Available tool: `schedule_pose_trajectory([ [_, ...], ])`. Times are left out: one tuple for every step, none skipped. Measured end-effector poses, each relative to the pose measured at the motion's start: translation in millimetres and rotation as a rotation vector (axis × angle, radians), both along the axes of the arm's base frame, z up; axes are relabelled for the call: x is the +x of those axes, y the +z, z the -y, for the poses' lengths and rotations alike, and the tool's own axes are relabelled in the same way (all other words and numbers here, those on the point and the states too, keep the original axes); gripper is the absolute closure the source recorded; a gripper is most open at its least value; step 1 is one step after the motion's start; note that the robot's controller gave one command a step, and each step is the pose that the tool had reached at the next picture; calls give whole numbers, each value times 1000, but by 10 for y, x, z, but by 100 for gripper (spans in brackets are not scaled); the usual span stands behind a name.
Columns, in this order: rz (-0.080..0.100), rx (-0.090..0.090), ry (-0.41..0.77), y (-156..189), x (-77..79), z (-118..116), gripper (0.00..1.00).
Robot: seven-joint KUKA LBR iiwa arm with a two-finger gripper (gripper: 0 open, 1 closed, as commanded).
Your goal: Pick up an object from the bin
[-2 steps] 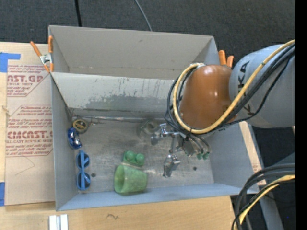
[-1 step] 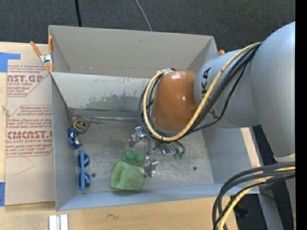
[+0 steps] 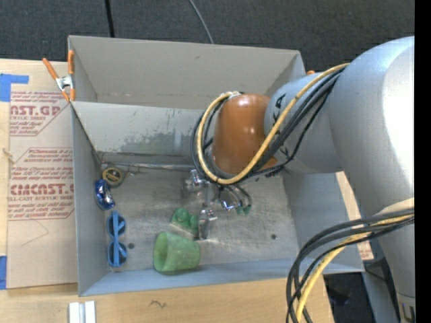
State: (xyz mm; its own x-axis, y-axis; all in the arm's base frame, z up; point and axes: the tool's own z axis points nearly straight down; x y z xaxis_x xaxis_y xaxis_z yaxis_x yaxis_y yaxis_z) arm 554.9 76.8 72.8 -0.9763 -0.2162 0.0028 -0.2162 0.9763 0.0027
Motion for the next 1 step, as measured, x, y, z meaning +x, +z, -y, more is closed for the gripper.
schedule_pose_trajectory([
  [7,-2,-1,39,27,17,100],
])
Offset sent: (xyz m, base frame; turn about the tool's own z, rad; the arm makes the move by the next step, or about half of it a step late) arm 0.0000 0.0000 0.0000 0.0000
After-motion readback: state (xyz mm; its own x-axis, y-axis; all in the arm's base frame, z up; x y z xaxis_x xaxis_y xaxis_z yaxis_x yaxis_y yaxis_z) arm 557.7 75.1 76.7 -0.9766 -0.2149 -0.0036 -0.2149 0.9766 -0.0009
